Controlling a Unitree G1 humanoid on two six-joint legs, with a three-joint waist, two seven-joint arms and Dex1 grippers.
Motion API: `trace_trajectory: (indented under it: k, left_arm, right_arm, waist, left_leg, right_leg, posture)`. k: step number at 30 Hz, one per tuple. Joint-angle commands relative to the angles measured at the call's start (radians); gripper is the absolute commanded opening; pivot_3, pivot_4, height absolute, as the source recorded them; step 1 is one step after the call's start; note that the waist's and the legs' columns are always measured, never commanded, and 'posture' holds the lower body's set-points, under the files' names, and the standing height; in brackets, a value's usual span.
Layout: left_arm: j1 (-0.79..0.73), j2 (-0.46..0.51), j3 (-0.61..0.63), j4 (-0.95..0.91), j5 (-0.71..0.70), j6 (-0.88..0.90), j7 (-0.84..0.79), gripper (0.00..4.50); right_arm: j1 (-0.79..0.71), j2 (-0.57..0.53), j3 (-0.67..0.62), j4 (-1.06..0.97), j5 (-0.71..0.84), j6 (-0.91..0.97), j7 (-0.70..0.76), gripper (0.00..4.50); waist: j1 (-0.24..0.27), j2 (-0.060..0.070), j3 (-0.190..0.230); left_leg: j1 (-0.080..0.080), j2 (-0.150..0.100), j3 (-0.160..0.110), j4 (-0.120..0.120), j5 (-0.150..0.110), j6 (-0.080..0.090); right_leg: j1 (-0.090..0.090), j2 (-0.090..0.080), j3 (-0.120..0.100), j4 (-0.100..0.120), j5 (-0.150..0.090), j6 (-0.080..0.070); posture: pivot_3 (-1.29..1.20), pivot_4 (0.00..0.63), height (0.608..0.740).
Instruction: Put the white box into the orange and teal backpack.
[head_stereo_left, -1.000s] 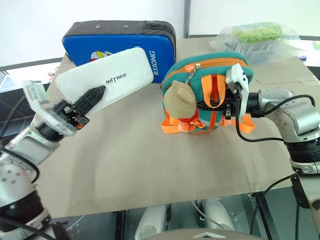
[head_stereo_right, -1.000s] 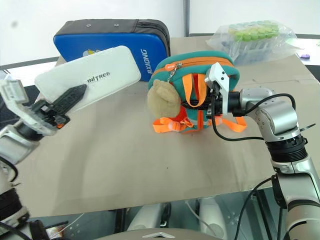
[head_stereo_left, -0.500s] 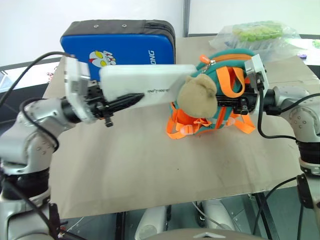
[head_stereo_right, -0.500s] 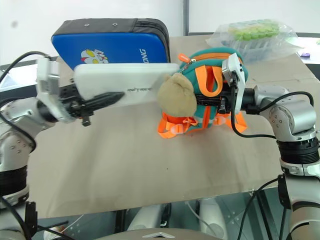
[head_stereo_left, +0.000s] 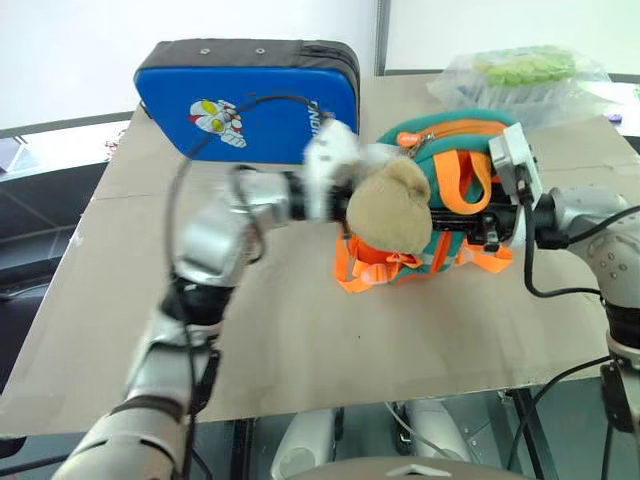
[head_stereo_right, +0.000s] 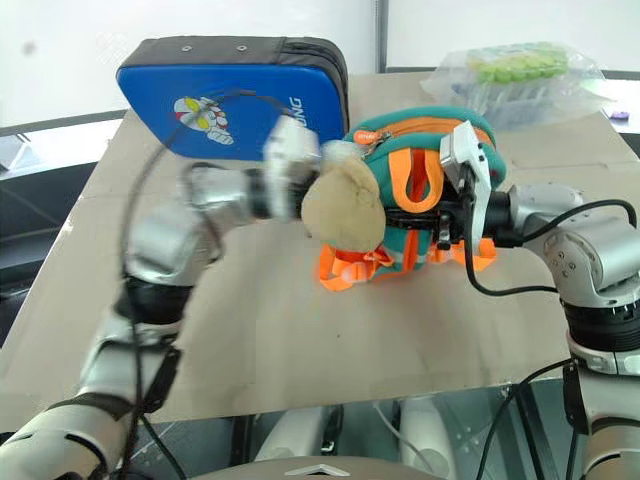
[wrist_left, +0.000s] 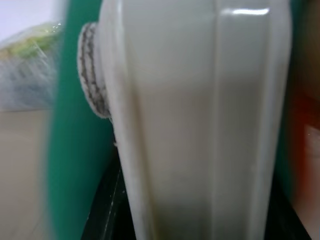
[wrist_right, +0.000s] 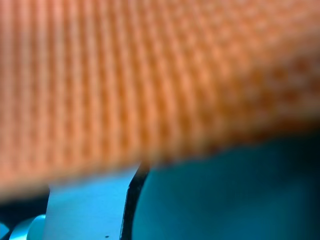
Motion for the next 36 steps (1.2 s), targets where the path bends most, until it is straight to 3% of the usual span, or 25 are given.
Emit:
trace_trajectory:
  k: [1,4,5,7,13,17,24,29,33,36]
  left_arm:
    - [0.002,-0.036,-0.114,0.047,0.107,-0.093,-0.025,2.22]
    - [0.032,-0.020,-0.022,0.019,0.050,-0.072,-0.043,3.40]
    - [0.043,0.003,0.042,-0.002,-0.007,-0.031,-0.057,4.03]
    - [0.075,0.066,0.178,-0.049,-0.156,0.081,-0.113,4.43]
    - [0.153,0.291,0.510,-0.074,-0.574,0.517,-0.173,4.43]
    - [0.175,0.315,0.631,-0.100,-0.844,0.765,-0.068,4.43]
    - [0.226,0.180,0.561,-0.231,-1.150,0.876,0.248,4.43]
    - [0.205,0.090,0.462,-0.234,-1.190,0.830,0.434,4.43]
    - [0.191,0.050,0.450,-0.200,-1.222,0.793,0.505,3.20]
    - [0.198,0.059,0.455,-0.193,-1.241,0.782,0.523,1.77]
  right_arm:
    - [0.015,0.004,-0.022,-0.076,0.029,0.012,-0.054,0.00]
    - [0.034,0.003,-0.032,-0.088,0.031,0.029,-0.091,0.00]
    - [0.038,0.001,-0.036,-0.087,0.030,0.031,-0.097,0.00]
    - [0.042,-0.003,-0.042,-0.081,0.029,0.033,-0.108,0.00]
    - [0.030,0.005,-0.028,-0.044,0.027,0.019,-0.120,0.00]
    - [0.016,0.015,-0.012,-0.027,0.022,0.012,-0.120,0.00]
    - [0.002,0.029,0.011,-0.025,0.008,0.015,-0.122,0.00]
    - [0.002,0.033,0.022,-0.037,-0.003,0.023,-0.134,0.00]
    - [0.012,0.036,0.019,-0.060,0.004,0.036,-0.152,0.00]
    - [0.021,0.035,0.011,-0.070,0.010,0.041,-0.163,0.00]
  waist:
    - [-0.007,0.000,0.000]
    - [-0.011,0.001,0.000]
    - [-0.011,0.001,0.000]
    - [-0.023,0.001,0.000]
    - [-0.039,0.001,0.000]
    - [-0.034,0.000,0.000]
    - [-0.019,0.000,0.000]
    - [-0.020,0.000,0.000]
    - [-0.020,0.000,0.000]
    - [-0.019,0.000,0.000]
  left_leg:
    - [0.000,0.000,0.000,0.000,0.000,0.000]
    - [0.002,0.001,-0.001,0.001,0.000,0.000]
    - [0.002,0.001,-0.001,0.001,0.000,0.000]
    - [0.003,0.001,-0.001,0.001,0.000,0.000]
    - [0.004,0.001,-0.005,0.001,0.000,0.000]
    - [0.003,-0.001,-0.007,0.002,0.000,0.000]
    - [0.003,-0.001,-0.007,0.003,0.000,0.000]
    - [0.005,-0.001,-0.007,0.003,0.000,0.000]
    - [0.005,-0.001,-0.006,0.003,0.000,0.000]
    - [0.005,-0.001,-0.006,0.003,0.000,-0.001]
  right_leg:
    - [0.000,0.000,0.001,0.000,0.000,0.000]
    - [0.000,-0.001,0.003,0.002,0.000,0.000]
    - [0.000,-0.001,0.002,0.002,0.000,0.000]
    - [0.000,-0.001,0.003,0.003,0.000,0.000]
    - [-0.001,0.001,0.003,0.004,0.000,0.000]
    - [0.000,0.001,0.001,0.004,0.000,0.001]
    - [0.001,-0.003,0.004,0.004,0.001,0.001]
    - [0.000,-0.002,0.009,0.005,0.001,0.001]
    - [0.000,-0.002,0.009,0.006,0.001,0.001]
    - [0.000,-0.001,0.010,0.006,0.001,0.001]
  posture:
    - [0.00,0.150,0.740]
    - [0.00,0.150,0.740]
    - [0.00,0.150,0.740]
    - [0.00,0.150,0.740]
    - [0.00,0.150,0.740]
    - [0.00,0.150,0.740]
    - [0.00,0.150,0.740]
    - [0.00,0.150,0.740]
    - [0.00,0.150,0.740]
    - [0.00,0.150,0.740]
